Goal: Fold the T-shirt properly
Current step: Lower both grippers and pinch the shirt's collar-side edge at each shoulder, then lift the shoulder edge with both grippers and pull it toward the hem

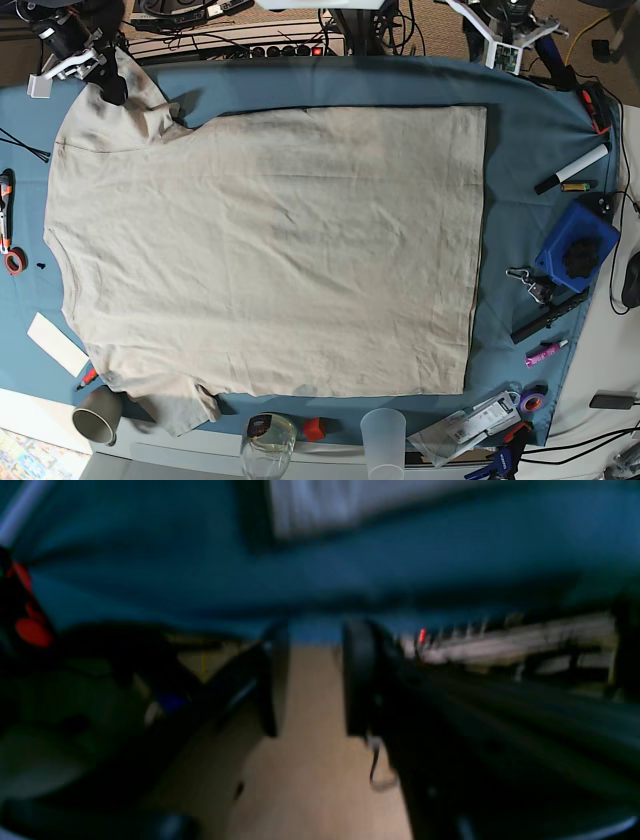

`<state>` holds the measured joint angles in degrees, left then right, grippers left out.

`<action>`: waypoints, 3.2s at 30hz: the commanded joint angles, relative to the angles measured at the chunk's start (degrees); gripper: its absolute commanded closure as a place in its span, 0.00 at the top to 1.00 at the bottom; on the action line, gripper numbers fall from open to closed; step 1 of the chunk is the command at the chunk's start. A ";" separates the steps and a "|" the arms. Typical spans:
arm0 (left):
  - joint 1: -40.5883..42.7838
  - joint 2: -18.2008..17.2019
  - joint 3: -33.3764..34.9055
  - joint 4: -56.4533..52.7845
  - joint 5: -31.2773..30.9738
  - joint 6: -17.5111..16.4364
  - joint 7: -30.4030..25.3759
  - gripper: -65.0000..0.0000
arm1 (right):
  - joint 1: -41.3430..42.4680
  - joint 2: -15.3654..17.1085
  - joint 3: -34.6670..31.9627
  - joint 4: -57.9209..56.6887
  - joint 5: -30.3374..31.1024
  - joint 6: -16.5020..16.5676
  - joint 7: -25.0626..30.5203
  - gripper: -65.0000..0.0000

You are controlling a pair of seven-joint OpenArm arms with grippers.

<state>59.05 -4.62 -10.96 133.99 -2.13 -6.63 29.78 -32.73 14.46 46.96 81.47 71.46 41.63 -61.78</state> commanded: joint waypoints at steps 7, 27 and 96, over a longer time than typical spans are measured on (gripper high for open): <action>-4.50 0.33 -0.11 1.01 -5.64 0.42 -0.66 0.30 | -1.07 0.37 -0.09 -0.15 -5.27 -1.63 -4.24 0.50; -18.01 1.16 -0.11 -8.57 -9.20 8.55 1.97 0.50 | -1.09 0.48 -0.09 -0.15 -5.46 -1.63 -4.44 0.50; -8.46 3.48 -11.30 -4.17 -21.59 4.90 14.23 0.00 | -13.20 0.79 18.36 10.69 13.54 -1.63 -15.17 0.00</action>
<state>49.95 -0.97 -21.89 128.73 -23.46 -2.02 45.01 -45.12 14.17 64.36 91.44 83.92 39.92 -77.95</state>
